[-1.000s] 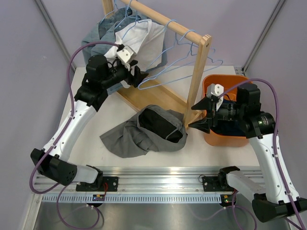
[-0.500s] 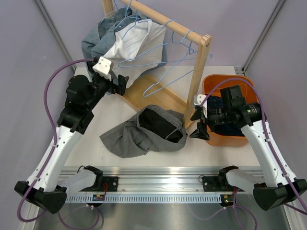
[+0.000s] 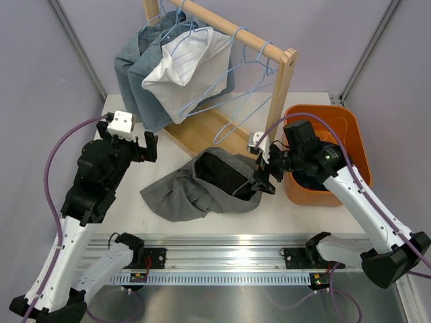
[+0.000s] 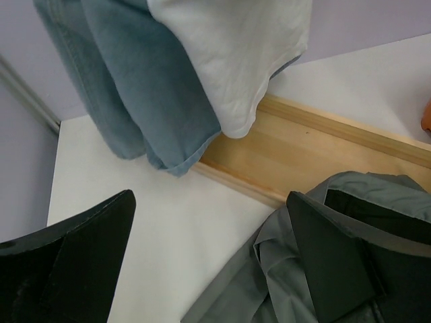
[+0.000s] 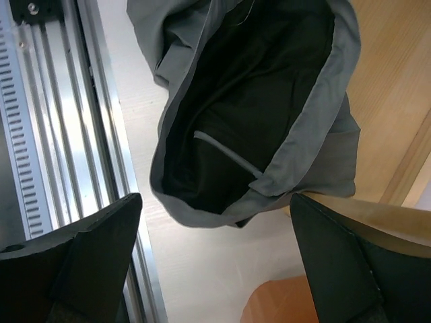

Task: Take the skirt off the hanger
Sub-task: Pick up the skirt from the center of the board.

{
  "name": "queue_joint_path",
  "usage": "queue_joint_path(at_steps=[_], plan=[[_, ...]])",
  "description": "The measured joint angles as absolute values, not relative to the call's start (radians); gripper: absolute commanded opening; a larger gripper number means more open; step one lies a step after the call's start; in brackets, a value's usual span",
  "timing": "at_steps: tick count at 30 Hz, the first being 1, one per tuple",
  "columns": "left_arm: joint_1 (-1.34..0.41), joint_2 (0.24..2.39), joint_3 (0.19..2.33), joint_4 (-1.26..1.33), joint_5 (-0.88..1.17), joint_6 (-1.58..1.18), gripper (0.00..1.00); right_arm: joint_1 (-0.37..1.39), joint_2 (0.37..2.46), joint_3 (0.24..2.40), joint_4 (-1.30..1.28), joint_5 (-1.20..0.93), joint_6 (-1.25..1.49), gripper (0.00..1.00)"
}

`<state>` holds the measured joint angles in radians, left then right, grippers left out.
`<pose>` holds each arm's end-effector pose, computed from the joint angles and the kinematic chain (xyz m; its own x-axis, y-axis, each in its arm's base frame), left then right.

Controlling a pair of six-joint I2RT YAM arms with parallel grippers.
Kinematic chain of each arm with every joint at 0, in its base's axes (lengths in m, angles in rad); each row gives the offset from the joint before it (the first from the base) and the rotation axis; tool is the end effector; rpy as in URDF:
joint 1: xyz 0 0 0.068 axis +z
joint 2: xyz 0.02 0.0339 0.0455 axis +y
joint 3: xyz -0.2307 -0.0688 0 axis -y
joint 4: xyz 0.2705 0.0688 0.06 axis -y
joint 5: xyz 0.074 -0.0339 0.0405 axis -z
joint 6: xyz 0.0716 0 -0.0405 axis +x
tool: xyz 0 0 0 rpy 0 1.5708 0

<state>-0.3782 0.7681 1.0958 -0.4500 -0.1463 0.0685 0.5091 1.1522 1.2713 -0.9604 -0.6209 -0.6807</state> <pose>0.2219 -0.0769 0.4000 -0.0973 0.1115 -0.9890 0.2381 0.9675 0.0857 0.2205 0.1708 0.3174 -0.0433 -0.6104 -0.7909 -0.9809 0.1764 -0.0824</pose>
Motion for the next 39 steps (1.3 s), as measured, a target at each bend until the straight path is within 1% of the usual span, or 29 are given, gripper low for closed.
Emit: queue_joint_path(at_steps=[8,15,21,25,26,27,29,30,33,34,36,37,39], plan=[[-0.378,0.737,1.095,-0.574,-0.181,-0.037,0.99,0.598,1.154,1.139,-0.669,-0.534,-0.482,0.99],[-0.378,0.748,1.095,-0.660,-0.173,-0.099,0.99,0.753,1.205,1.100,-0.487,-0.374,-0.357,1.00],[-0.378,0.740,1.085,-0.661,-0.170,-0.102,0.99,0.918,1.332,1.099,-0.434,-0.245,-0.318,0.99],[-0.378,0.727,1.061,-0.655,-0.166,-0.104,0.99,0.968,1.379,1.073,-0.424,-0.182,-0.312,0.99],[-0.378,0.725,1.053,-0.654,-0.165,-0.104,0.99,0.974,1.387,1.065,-0.422,-0.164,-0.312,0.97],[-0.378,0.720,1.045,-0.653,-0.163,-0.106,0.99,0.979,1.396,1.058,-0.421,-0.142,-0.315,0.89],[-0.378,0.714,1.030,-0.648,-0.161,-0.107,0.99,0.981,1.408,1.045,-0.417,-0.119,-0.325,0.79],[-0.378,0.711,1.023,-0.645,-0.160,-0.109,0.99,0.981,1.410,1.036,-0.418,-0.114,-0.341,0.69],[-0.378,0.701,1.007,-0.632,-0.156,-0.111,0.99,0.981,1.409,1.042,-0.488,-0.161,-0.404,0.58],[-0.378,0.698,1.004,-0.633,-0.154,-0.111,0.99,0.981,1.408,1.053,-0.538,-0.193,-0.440,0.48],[-0.378,0.695,1.000,-0.626,-0.152,-0.110,0.99,0.980,1.400,1.077,-0.636,-0.279,-0.523,0.37],[-0.378,0.695,0.998,-0.619,-0.149,-0.110,0.99,0.980,1.390,1.089,-0.687,-0.319,-0.567,0.23],[-0.378,0.696,0.997,-0.604,-0.143,-0.105,0.99,0.981,1.353,1.097,-0.776,-0.379,-0.653,0.06]])
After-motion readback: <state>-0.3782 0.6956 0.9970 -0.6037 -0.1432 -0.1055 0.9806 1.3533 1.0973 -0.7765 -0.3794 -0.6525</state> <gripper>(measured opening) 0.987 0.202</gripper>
